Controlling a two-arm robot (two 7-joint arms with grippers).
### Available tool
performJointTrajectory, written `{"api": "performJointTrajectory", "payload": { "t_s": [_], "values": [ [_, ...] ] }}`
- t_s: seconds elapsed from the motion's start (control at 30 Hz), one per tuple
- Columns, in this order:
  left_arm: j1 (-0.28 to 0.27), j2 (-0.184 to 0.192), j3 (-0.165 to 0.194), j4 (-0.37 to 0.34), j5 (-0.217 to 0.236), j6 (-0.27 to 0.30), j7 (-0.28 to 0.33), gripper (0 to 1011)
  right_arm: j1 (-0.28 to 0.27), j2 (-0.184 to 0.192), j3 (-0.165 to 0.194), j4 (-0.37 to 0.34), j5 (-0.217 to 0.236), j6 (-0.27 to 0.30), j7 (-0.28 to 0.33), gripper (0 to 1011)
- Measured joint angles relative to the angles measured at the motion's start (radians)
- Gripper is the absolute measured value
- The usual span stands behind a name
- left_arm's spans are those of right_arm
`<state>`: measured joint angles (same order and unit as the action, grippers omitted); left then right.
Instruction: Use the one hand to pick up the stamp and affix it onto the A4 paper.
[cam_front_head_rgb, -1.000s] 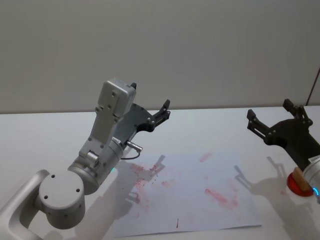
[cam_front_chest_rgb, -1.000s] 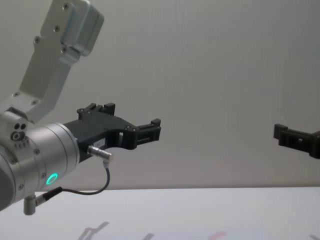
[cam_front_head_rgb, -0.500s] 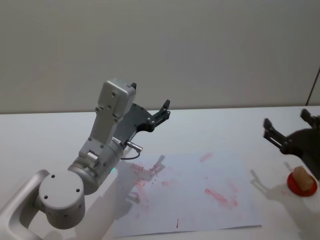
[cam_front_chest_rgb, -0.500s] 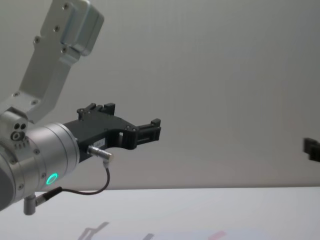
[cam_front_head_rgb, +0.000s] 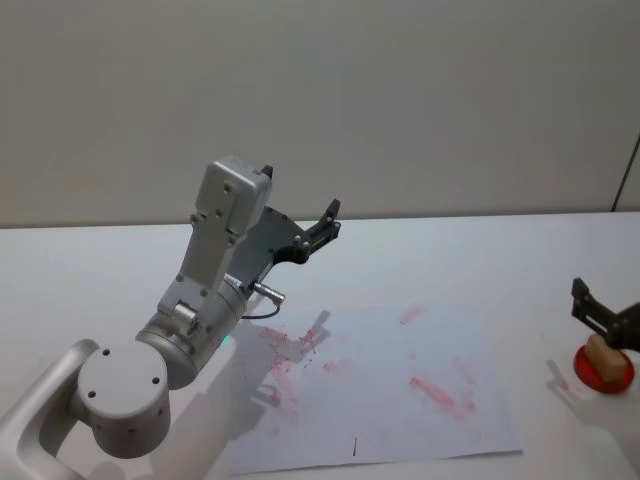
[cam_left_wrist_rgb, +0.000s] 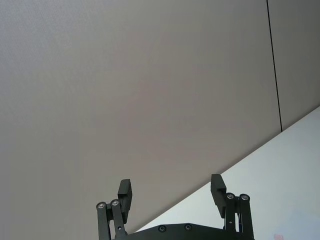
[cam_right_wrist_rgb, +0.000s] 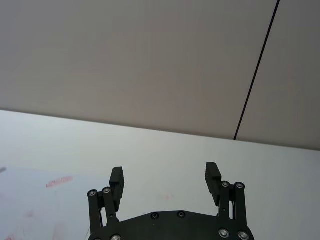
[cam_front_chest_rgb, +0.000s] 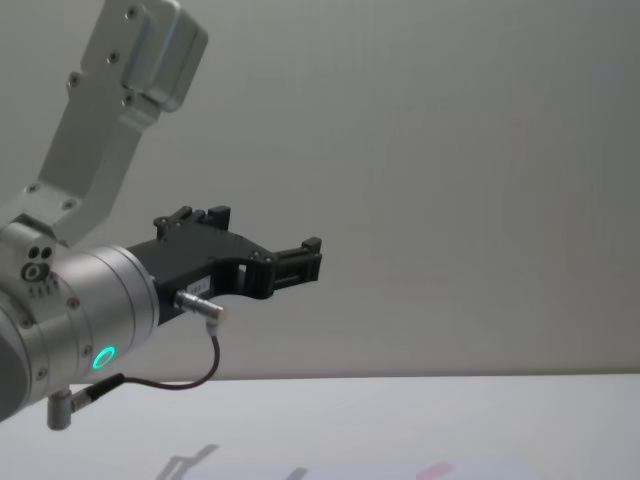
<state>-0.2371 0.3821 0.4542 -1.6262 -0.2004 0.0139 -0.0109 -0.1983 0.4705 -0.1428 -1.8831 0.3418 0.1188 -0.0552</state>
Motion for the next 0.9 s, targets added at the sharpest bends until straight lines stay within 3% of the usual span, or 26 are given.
{"api": "performJointTrajectory", "payload": {
  "t_s": [0.53,0.9],
  "values": [
    [0.0,0.0,0.0,0.0,0.0,0.0,0.0,1001,-0.078,0.021,0.023,-0.008,0.043,0.083,-0.035,1003],
    [0.0,0.0,0.0,0.0,0.0,0.0,0.0,1001,-0.082,0.003,0.025,0.032,0.055,0.107,-0.037,1003]
  ]
}}
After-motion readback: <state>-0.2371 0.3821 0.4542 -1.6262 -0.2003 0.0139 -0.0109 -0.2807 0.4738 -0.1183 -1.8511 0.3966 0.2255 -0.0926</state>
